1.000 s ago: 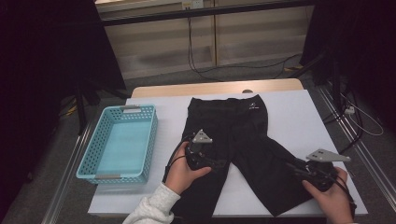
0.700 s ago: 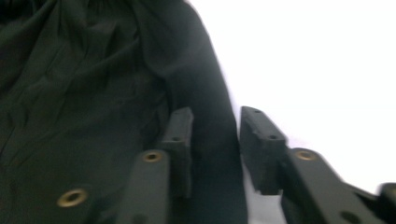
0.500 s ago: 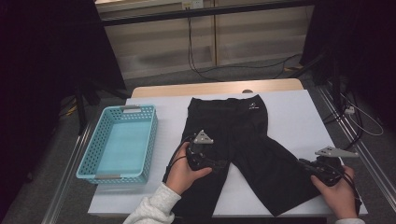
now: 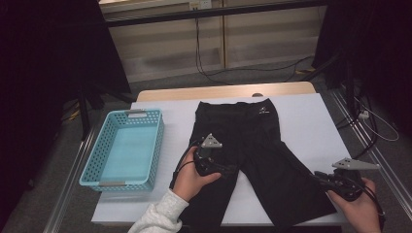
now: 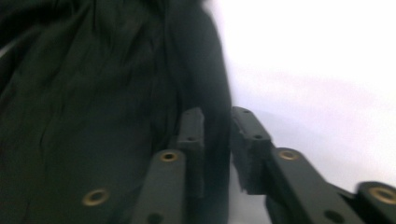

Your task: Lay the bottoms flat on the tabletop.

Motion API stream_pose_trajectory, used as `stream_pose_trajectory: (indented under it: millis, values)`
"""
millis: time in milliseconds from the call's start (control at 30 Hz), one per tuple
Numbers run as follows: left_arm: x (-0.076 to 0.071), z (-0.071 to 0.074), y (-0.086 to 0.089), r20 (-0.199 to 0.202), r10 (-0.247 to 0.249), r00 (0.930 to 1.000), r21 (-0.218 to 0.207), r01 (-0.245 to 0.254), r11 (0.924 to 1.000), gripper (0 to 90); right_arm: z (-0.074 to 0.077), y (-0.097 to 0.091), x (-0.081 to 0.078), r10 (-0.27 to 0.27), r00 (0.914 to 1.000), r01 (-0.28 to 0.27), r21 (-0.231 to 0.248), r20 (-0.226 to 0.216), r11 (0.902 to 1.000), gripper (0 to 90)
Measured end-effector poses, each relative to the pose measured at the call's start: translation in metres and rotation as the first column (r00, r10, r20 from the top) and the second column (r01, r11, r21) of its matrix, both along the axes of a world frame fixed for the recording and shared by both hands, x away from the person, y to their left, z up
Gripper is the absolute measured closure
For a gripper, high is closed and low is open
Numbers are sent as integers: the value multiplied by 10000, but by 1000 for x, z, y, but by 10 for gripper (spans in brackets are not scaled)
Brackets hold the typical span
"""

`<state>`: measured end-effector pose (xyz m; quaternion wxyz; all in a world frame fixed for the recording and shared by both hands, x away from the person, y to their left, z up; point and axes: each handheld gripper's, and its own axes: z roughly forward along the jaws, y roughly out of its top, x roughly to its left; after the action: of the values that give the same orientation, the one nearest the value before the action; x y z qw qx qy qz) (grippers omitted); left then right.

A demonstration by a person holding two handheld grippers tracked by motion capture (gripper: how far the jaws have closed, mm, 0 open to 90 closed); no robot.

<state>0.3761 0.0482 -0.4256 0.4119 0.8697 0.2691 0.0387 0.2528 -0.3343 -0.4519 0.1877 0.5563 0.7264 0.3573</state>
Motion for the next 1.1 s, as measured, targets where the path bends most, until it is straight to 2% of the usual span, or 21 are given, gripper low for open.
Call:
stream_pose_trajectory:
  millis: [100,133,233,300,367,433,467,500,567,667,767,800,833,867,900,967,1000,1100]
  values:
    - [0,-1,0,-33,-17,10000,32,18,10000,190,0,1,6,-174,9994,176,-81,289,9998,689]
    - [0,-2,0,-13,-9,10000,49,9,10000,190,-1,1,9,-293,9991,299,-189,300,9994,684]
    - [0,-2,-1,-18,-22,10000,54,22,10000,190,-6,-1,18,-476,9986,477,-21,207,9989,681]
    - [0,-2,-1,-16,-19,10000,38,19,10000,190,-10,1,24,-368,9993,368,13,97,9993,675]
    - [0,-2,-1,-38,-40,10000,75,40,10000,190,-12,5,28,-160,9997,160,6,205,9999,677]
    - [0,-3,-1,-43,-15,10000,76,15,10000,190,-12,7,29,-97,9998,103,-286,195,9995,765]
    - [0,-3,-1,-39,-14,10000,87,15,10000,190,-12,7,29,-87,9998,91,-238,161,9997,841]
    - [0,-3,-1,-48,-33,10000,81,34,10000,190,-12,6,29,77,10000,-78,78,39,9999,895]
    - [0,-2,-1,-18,-11,10000,20,11,10000,190,-11,6,27,116,9999,-115,135,-41,9998,900]
    - [0,0,1,4,28,10000,-20,-28,10000,190,-8,3,19,45,9996,-41,135,-292,9999,900]
    - [1,0,3,7,81,10000,-49,-81,10000,190,-7,1,8,56,9988,-40,327,-491,9995,895]
    - [1,0,3,12,108,9999,-53,-108,9999,190,-6,1,5,130,9988,-114,317,-478,9994,877]
    - [1,0,3,18,114,9999,-45,-114,9999,190,-5,1,4,86,9991,-76,243,-418,9997,796]
    - [1,0,3,7,92,10000,-36,-92,10000,190,-4,2,5,-115,9996,118,108,-246,9999,757]
    - [1,0,3,12,103,9999,-54,-103,9999,190,-3,2,7,-130,9998,131,88,-145,9999,759]
    - [1,0,2,12,89,10000,-62,-88,9999,190,-3,3,13,-91,9999,89,346,51,9994,745]
    - [1,0,2,6,97,10000,-63,-97,9999,190,-3,4,17,-134,9998,130,299,127,9995,732]
    - [2,-2,3,-24,97,10000,-28,-97,9999,190,-6,8,29,-170,9998,165,358,138,9992,727]
